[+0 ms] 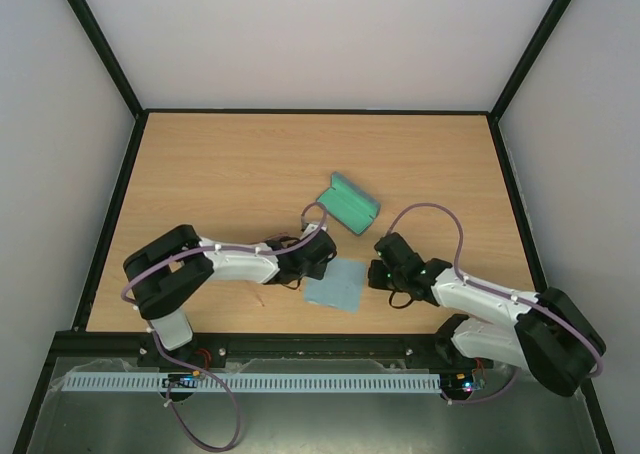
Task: Organize the sunglasses
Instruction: Adjust the glasses cleaning cloth at the center of the board.
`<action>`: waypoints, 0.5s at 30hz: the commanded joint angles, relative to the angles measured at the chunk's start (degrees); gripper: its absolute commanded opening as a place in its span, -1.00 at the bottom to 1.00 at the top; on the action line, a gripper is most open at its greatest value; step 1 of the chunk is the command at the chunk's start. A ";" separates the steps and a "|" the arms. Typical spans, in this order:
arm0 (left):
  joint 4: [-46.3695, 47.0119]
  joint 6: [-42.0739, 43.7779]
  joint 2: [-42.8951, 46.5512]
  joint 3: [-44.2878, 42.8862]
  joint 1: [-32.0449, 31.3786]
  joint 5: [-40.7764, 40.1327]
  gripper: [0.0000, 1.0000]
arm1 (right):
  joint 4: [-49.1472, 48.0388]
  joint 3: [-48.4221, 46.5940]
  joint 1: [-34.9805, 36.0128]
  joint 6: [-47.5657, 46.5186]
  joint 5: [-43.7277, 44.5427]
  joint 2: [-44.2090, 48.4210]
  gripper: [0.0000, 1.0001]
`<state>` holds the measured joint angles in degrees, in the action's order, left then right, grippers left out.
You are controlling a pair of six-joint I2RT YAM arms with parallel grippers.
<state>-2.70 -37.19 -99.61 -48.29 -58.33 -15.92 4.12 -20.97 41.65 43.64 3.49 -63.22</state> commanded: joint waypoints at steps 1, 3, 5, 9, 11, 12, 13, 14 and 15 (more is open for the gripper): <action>-2.66 -1.11 1.87 2.50 0.97 -1.64 -0.95 | 1.08 -2.99 0.36 -2.12 2.30 -2.65 -0.58; -2.71 -1.35 2.23 3.16 1.10 -1.70 -0.95 | 0.70 -3.75 0.33 -2.55 2.50 -3.84 -0.59; -2.62 -1.63 2.76 3.73 1.20 -1.74 -0.95 | 0.35 -4.59 0.33 -3.10 2.35 -5.26 -0.62; -2.29 -2.05 3.73 4.79 1.28 -1.74 -0.95 | -0.51 -5.94 0.35 -3.93 2.07 -7.77 -0.63; -2.05 -2.05 4.12 5.10 1.28 -1.74 -0.95 | -1.11 -6.48 0.31 -4.29 1.69 -8.71 -0.63; -2.05 -2.09 4.28 5.20 1.28 -1.67 -0.95 | -1.35 -6.78 0.31 -4.60 1.39 -9.14 -0.63; -2.12 -1.99 4.45 5.20 1.28 -1.63 -0.95 | -1.95 -6.80 0.31 -4.80 0.90 -9.53 -0.62; -2.07 -1.98 4.65 5.37 1.28 -1.57 -0.95 | -2.45 -6.87 0.30 -4.88 0.57 -9.88 -0.62; -2.01 -1.94 4.92 5.65 1.28 -1.57 -0.95 | -2.86 -7.03 0.30 -4.95 0.42 -10.35 -0.62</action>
<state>-2.42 -38.81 -96.09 -44.16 -57.49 -16.64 2.57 -26.55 41.65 40.21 4.45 -71.99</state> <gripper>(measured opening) 0.029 0.190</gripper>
